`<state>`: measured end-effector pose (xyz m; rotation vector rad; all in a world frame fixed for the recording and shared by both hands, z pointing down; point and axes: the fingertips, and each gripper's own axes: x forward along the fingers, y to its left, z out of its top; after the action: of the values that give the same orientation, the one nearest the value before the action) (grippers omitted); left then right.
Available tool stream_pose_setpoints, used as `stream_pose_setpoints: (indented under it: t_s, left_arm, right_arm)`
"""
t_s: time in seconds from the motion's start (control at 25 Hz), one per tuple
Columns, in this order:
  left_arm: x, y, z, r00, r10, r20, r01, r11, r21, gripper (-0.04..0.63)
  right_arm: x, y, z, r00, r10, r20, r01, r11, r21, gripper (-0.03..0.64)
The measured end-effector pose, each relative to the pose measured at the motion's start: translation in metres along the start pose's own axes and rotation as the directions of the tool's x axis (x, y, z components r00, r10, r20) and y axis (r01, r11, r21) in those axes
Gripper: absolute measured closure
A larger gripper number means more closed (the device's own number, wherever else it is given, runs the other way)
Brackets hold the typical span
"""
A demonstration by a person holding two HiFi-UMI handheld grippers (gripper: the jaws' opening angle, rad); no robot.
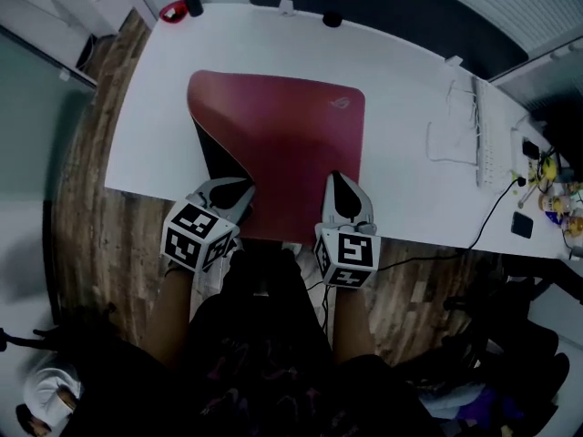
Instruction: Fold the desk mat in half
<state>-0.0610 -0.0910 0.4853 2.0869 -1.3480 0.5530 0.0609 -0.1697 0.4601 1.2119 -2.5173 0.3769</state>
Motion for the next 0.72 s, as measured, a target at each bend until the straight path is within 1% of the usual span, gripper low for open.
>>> stream_pose_setpoints:
  t_s: [0.16,0.28,0.4,0.52,0.64,0.72]
  left_arm:
    - [0.034,-0.037,0.013,0.995,-0.083,-0.05,0.086,0.993,0.078,0.574]
    - [0.055,-0.065,0.016,0.985,-0.141,-0.095,0.153,0.979,0.132,0.574]
    - [0.073,-0.093,0.019,0.97,-0.199,-0.137,0.222,0.957,0.185,0.574]
    - [0.088,-0.119,0.018,0.952,-0.248,-0.177,0.284,0.935,0.215,0.574]
    - [0.101,-0.145,0.015,0.929,-0.3,-0.215,0.349,0.905,0.245,0.574]
    - [0.109,-0.165,0.012,0.911,-0.334,-0.242,0.393,0.881,0.264,0.574]
  right_arm:
    - [-0.023,-0.047,-0.008,0.995,-0.096,0.01,0.095,0.994,0.052,0.609]
    - [-0.039,-0.074,-0.016,0.988,-0.153,0.01,0.151,0.985,0.087,0.609]
    - [-0.054,-0.096,-0.022,0.979,-0.206,0.01,0.203,0.972,0.116,0.609]
    - [-0.071,-0.114,-0.026,0.967,-0.256,0.013,0.252,0.958,0.138,0.609]
    - [-0.087,-0.131,-0.032,0.952,-0.307,0.013,0.301,0.941,0.155,0.609]
    - [-0.099,-0.142,-0.038,0.941,-0.339,0.003,0.333,0.926,0.18,0.609]
